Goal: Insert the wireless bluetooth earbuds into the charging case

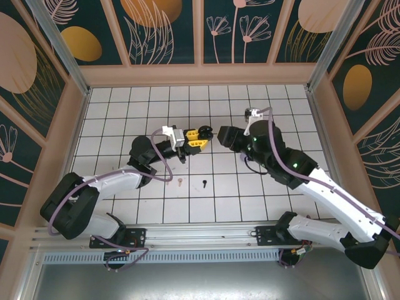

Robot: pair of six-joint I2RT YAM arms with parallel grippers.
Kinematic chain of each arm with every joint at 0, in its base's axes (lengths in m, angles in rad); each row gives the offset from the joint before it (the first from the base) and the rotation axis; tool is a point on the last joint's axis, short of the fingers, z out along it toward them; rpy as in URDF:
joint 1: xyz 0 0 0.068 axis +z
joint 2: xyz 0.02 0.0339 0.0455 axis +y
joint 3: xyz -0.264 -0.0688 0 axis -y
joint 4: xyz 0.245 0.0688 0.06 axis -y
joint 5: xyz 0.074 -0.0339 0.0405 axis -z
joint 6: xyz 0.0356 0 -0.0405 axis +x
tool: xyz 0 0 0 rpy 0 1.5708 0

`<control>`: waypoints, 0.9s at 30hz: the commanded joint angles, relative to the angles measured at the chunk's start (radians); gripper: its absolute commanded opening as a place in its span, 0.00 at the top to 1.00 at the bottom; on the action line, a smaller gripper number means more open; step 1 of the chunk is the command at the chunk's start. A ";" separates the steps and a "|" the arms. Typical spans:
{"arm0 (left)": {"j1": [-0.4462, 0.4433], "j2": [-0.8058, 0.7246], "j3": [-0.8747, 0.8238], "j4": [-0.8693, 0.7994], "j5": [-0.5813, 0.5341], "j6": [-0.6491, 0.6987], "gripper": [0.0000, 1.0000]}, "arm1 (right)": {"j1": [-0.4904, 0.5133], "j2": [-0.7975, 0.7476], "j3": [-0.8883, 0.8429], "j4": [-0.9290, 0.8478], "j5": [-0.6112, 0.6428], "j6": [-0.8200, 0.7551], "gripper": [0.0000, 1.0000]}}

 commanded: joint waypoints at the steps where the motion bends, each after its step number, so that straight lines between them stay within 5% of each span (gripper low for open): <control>1: -0.005 0.018 0.035 -0.005 0.050 -0.008 1.00 | -0.005 0.027 0.080 -0.027 -0.058 -0.075 0.48; 12: 0.009 0.079 0.045 0.087 0.010 -0.039 1.00 | -0.004 0.113 0.172 -0.009 -0.157 -0.121 0.58; 27: 0.030 0.095 0.048 0.164 0.048 -0.111 1.00 | 0.045 0.194 0.233 -0.047 -0.132 -0.148 0.63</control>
